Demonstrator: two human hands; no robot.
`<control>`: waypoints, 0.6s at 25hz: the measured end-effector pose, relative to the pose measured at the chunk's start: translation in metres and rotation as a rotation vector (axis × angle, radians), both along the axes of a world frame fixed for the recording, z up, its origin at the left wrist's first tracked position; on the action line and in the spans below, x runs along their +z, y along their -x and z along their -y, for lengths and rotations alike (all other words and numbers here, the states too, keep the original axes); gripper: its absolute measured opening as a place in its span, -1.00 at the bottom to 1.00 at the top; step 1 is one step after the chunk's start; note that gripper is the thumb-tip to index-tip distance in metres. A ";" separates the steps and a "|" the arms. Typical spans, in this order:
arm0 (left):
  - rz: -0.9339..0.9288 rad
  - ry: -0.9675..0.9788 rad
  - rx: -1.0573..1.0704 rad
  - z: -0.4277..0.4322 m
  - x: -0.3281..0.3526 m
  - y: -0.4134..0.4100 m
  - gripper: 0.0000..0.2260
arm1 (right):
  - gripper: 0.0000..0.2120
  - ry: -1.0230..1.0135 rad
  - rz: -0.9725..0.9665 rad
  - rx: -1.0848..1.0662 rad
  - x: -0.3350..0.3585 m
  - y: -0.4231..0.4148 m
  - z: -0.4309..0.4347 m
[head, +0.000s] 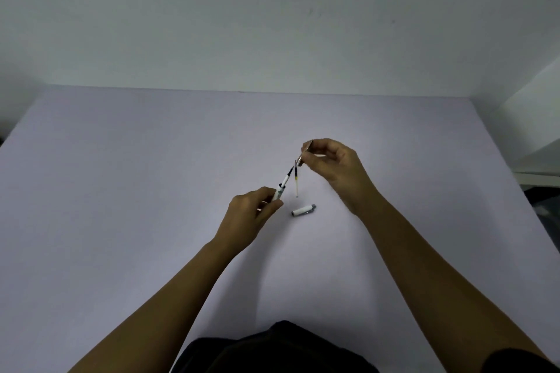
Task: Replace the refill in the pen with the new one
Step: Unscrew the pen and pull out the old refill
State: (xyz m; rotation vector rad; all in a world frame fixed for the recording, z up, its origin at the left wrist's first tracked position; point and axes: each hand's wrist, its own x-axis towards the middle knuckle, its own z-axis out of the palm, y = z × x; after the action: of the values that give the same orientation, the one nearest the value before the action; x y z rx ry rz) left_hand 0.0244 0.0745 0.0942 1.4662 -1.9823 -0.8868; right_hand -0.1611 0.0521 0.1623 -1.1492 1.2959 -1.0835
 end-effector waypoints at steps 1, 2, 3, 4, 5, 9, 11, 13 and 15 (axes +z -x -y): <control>-0.004 -0.025 0.016 0.002 -0.001 0.000 -0.86 | -0.89 0.005 0.042 -0.034 0.002 0.002 0.004; -0.009 -0.047 0.030 0.004 -0.003 0.001 -0.86 | -0.88 0.004 0.120 -0.079 0.002 0.006 0.007; -0.015 -0.065 0.041 0.007 -0.005 0.001 -0.86 | -0.87 -0.015 0.219 -0.149 -0.004 0.011 0.011; -0.019 -0.075 0.052 0.008 -0.007 0.001 -0.86 | -0.87 -0.053 0.312 -0.242 -0.013 0.015 0.014; -0.019 -0.078 0.062 0.010 -0.008 0.001 -0.86 | -0.88 -0.114 0.335 -0.347 -0.028 0.018 0.016; -0.008 -0.092 0.061 0.012 -0.013 0.002 -0.86 | -0.92 -0.519 0.023 -0.524 -0.133 0.013 -0.004; -0.006 -0.103 0.059 0.012 -0.015 0.001 -0.86 | -0.88 -0.648 -0.065 -0.549 -0.168 0.004 -0.016; 0.001 -0.120 0.065 0.011 -0.015 -0.001 -0.86 | -0.76 -0.705 -0.132 -0.601 -0.185 -0.001 -0.020; 0.007 -0.137 0.067 0.011 -0.015 -0.002 -0.86 | -0.75 -0.723 -0.185 -0.601 -0.191 -0.004 -0.018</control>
State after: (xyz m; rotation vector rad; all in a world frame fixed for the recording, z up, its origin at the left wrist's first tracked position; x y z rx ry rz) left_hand 0.0265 0.0637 0.0796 1.6039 -1.8978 -1.0060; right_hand -0.1574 0.0703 -0.0289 -0.3159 2.0323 -0.7942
